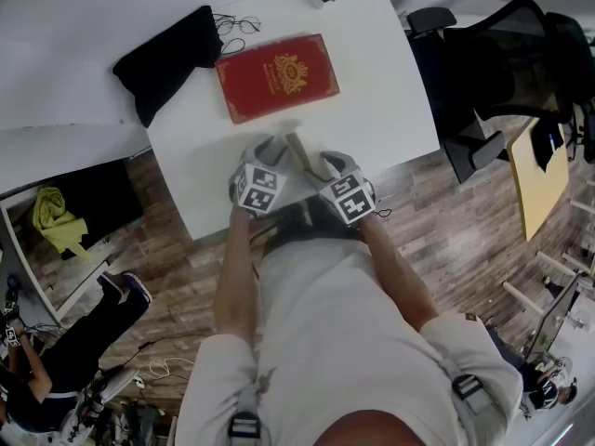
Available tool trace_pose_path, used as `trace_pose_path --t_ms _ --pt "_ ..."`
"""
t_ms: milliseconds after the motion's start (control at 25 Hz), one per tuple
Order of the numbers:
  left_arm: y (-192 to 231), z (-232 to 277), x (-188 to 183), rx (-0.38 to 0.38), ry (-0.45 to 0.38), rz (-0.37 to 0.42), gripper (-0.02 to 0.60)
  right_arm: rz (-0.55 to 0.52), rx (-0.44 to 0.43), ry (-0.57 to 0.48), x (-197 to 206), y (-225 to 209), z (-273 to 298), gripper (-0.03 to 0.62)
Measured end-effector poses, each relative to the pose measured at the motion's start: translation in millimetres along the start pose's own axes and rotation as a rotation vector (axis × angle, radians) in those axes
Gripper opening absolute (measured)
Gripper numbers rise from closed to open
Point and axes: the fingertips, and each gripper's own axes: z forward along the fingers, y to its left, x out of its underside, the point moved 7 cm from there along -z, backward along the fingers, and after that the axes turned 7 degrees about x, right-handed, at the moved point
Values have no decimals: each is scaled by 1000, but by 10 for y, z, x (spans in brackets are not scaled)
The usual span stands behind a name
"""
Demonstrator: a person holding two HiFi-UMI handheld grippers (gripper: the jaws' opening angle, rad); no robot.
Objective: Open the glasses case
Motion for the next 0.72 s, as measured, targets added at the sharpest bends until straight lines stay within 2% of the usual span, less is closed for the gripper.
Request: trace_pose_path --t_ms 720 --pt "-11 -4 -10 -1 -1 1 161 20 21 -27 -21 -50 -109 167"
